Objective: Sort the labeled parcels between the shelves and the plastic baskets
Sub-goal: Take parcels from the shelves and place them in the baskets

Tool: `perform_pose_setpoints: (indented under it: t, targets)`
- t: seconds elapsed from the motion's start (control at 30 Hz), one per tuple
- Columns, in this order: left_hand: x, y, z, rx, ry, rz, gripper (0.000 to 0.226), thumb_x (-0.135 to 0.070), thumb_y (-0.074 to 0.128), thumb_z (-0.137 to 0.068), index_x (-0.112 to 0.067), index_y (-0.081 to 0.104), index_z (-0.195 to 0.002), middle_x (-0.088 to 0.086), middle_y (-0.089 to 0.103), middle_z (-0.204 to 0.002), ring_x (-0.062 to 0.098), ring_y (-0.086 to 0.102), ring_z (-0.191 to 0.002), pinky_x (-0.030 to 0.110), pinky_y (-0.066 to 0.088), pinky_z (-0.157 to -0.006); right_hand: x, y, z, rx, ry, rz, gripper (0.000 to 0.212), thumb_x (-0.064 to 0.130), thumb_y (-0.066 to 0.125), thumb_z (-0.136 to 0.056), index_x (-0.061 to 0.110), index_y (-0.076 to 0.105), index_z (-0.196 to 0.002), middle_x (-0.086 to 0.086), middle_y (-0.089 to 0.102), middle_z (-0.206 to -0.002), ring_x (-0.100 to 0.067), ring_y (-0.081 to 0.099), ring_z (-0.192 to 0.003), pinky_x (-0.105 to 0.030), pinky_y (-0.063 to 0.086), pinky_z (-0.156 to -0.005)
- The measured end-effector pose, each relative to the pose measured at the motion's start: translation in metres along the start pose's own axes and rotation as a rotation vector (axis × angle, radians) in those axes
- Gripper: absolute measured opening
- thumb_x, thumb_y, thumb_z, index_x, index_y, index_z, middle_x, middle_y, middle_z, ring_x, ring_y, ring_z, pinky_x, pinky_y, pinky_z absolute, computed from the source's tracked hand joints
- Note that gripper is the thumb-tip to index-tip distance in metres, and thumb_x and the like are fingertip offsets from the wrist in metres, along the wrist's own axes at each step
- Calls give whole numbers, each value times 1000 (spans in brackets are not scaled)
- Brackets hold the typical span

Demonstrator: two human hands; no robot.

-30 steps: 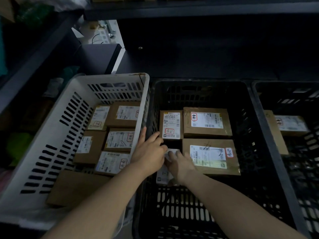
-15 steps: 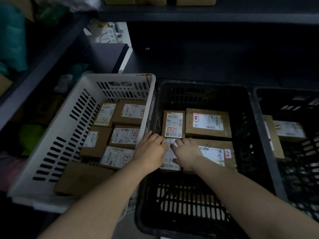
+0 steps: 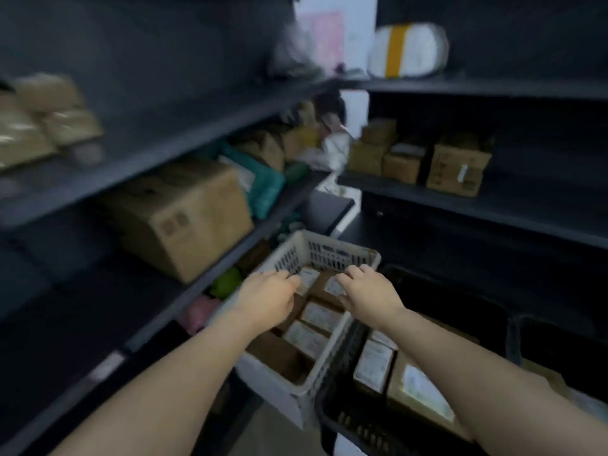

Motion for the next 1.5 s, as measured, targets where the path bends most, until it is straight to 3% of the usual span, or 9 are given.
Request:
perform_pose_setpoints:
  t: [0.13,0.3,0.63,0.87,1.07,1.17,1.27,1.4,1.5]
  targets:
    - [82,-95,82,-128,-209,-114,24,-27,39,-96,-21,51,-115,0,56,-112,23,52,-111,35,41,-83,87,-99,-54,-197,-152,-38,34,32,47,-97,14,53,-126,-8,54,-119,-31,51,-108,-39,48,-81]
    - [178,-188,218,-249,-481,-234,29,-27,39,-96,-25,50,-123,-3,57,-118,21,50,-116,35,40,-88,238,-206,-108,-442,-392,-118,30,25,77,-72,12,69,-98,-8,65,-86,-34,63,-75,-38,52,-50]
    - [297,-246,459,-255,-871,-311,39,-29,39,-96,-23,45,-134,1,52,-133,24,45,-122,33,38,-97,510,-300,-115,-501,-726,-267,38,34,44,-99,19,49,-134,-5,50,-131,-29,46,-121,-38,42,-91]
    - [347,-243,514,-336,-1002,-327,40,-29,42,-95,-28,43,-135,-4,47,-133,19,40,-122,31,33,-93,604,-321,-143,-599,-921,-282,34,32,49,-97,15,56,-125,-9,53,-123,-30,48,-116,-41,44,-90]
    - [386,-256,526,-500,-1145,-321,51,-28,49,-92,-21,36,-141,4,42,-135,23,43,-118,33,37,-91,645,-346,-188,-612,-829,-533,61,47,51,-94,22,33,-147,-9,30,-147,-29,34,-132,-42,41,-104]
    - [408,-266,526,-769,-1211,-124,59,-25,53,-92,-16,30,-145,12,41,-138,30,44,-122,38,41,-94,662,-357,-211,-430,-593,-786,78,65,46,-89,24,23,-151,-10,24,-151,-32,35,-133,-43,44,-101]
    - [438,-264,520,-929,-1343,325,65,-33,47,-97,-17,15,-151,16,39,-145,36,42,-129,39,40,-100,677,-359,-223,-323,-486,-821,78,72,42,-86,22,35,-146,-10,31,-150,-34,46,-127,-46,50,-92]
    - [458,-255,509,-1239,-1427,1021,78,-67,39,-86,-19,32,-147,10,37,-149,32,37,-135,44,30,-112,684,-358,-224,-176,-414,-1061,63,52,59,-85,21,44,-138,-10,46,-137,-35,48,-123,-41,44,-97]
    - [455,-254,500,-1438,-1366,1124,71,-61,45,-89,-12,39,-141,12,44,-143,33,43,-129,46,34,-109,682,-360,-219,-78,-437,-1308,52,42,59,-89,21,43,-134,-5,57,-116,-29,55,-111,-35,45,-91]
Point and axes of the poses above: each hand's wrist, its own z-axis away from the middle knuckle, its own y-axis out of the palm, x = y × z, the point moved 2 cm from there along -z, towards the middle knuckle
